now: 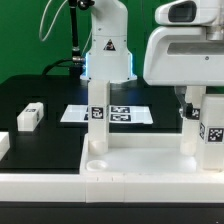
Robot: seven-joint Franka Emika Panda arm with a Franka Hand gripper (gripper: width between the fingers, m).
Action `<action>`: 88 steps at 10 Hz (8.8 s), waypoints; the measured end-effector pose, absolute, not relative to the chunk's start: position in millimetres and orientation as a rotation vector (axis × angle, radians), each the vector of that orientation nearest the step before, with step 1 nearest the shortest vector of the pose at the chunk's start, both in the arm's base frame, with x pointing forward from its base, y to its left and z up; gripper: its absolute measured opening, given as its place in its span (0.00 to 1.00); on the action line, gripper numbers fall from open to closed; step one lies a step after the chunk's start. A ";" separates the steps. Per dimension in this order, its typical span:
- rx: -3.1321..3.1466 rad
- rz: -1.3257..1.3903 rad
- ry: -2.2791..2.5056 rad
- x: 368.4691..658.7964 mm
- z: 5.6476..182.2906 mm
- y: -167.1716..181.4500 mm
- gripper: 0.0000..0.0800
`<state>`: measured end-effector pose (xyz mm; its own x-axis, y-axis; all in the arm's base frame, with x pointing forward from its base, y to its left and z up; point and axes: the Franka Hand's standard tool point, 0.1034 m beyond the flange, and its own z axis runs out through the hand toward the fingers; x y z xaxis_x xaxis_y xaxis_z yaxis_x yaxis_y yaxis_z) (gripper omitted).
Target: Assemble desk
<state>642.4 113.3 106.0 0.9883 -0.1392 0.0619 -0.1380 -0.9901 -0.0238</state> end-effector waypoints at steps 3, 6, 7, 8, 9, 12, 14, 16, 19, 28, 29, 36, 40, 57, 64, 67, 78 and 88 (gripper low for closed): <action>-3.086 -0.096 0.435 642.3 105.9 113.4 0.44; -3.004 -0.091 0.801 642.4 105.9 112.8 0.36; -2.954 -0.087 0.954 642.5 105.6 111.8 0.36; -2.854 -0.079 1.202 643.1 105.5 108.6 0.36; -2.738 -0.050 1.446 641.4 105.6 108.9 0.36; -2.189 -0.004 2.129 642.6 105.6 114.2 0.36; -2.035 0.006 2.270 642.9 105.7 115.2 0.36; -2.175 -0.008 2.136 643.6 106.9 115.1 0.54; -2.719 -0.082 1.328 651.9 114.5 109.0 0.79; -3.010 -0.168 0.595 650.2 111.3 105.0 0.65; -3.007 -0.167 0.607 650.2 111.2 105.0 0.65; -2.568 -0.069 1.658 644.5 109.3 103.0 0.36; -1.950 0.008 2.313 642.1 109.2 105.3 0.36; -2.981 -0.093 0.676 638.4 99.2 102.8 0.56; -2.580 -0.011 1.616 640.9 99.4 106.4 0.36; -2.113 0.053 2.158 641.7 99.7 110.2 0.36; -1.830 0.029 2.361 637.7 141.3 83.2 0.80; -2.022 -0.021 2.151 604.8 152.5 51.3 0.81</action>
Offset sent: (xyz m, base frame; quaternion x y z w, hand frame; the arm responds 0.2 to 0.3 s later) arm 0.0000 0.0000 0.0000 0.0000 0.0000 0.1938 0.9810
